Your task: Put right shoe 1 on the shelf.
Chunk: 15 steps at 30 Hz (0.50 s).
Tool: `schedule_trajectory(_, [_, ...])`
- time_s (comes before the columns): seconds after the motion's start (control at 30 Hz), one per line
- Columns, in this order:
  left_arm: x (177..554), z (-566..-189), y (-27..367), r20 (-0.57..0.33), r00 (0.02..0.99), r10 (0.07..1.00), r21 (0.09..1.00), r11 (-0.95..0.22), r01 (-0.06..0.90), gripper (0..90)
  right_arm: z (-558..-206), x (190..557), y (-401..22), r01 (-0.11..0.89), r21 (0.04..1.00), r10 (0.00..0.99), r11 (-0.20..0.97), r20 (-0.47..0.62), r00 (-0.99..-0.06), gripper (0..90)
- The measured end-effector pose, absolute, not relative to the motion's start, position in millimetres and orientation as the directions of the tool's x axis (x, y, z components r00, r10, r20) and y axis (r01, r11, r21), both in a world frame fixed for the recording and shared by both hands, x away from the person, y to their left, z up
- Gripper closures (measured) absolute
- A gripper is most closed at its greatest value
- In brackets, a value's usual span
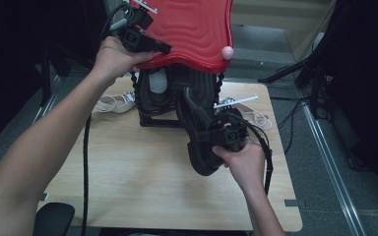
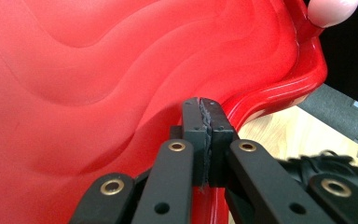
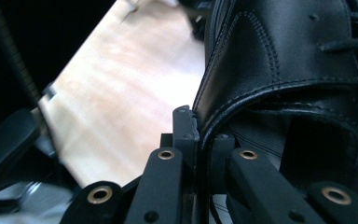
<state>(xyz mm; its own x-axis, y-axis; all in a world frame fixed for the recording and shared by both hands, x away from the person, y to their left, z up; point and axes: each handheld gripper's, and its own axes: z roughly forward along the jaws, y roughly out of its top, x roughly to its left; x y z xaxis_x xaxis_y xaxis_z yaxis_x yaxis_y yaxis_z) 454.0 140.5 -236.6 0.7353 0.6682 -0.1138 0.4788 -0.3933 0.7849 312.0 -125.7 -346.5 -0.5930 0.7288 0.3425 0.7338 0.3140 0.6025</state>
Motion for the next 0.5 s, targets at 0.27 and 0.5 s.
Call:
schedule_trajectory(0.27, [453.6, -237.7, 141.3, -0.116, 0.737, 0.666, 0.791, -0.388, 0.474, 90.0, -353.6, 340.5, -110.4, 0.720, 0.632, 0.784, 0.287, 0.278, -0.556, 87.5])
schedule_trajectory(0.5, [452.9, -237.9, 141.8, -0.117, 0.739, 0.664, 0.792, -0.386, 0.473, 90.0, -363.1, 352.3, -101.0, 0.692, 0.677, 0.815, 0.252, 0.236, -0.528, 87.4])
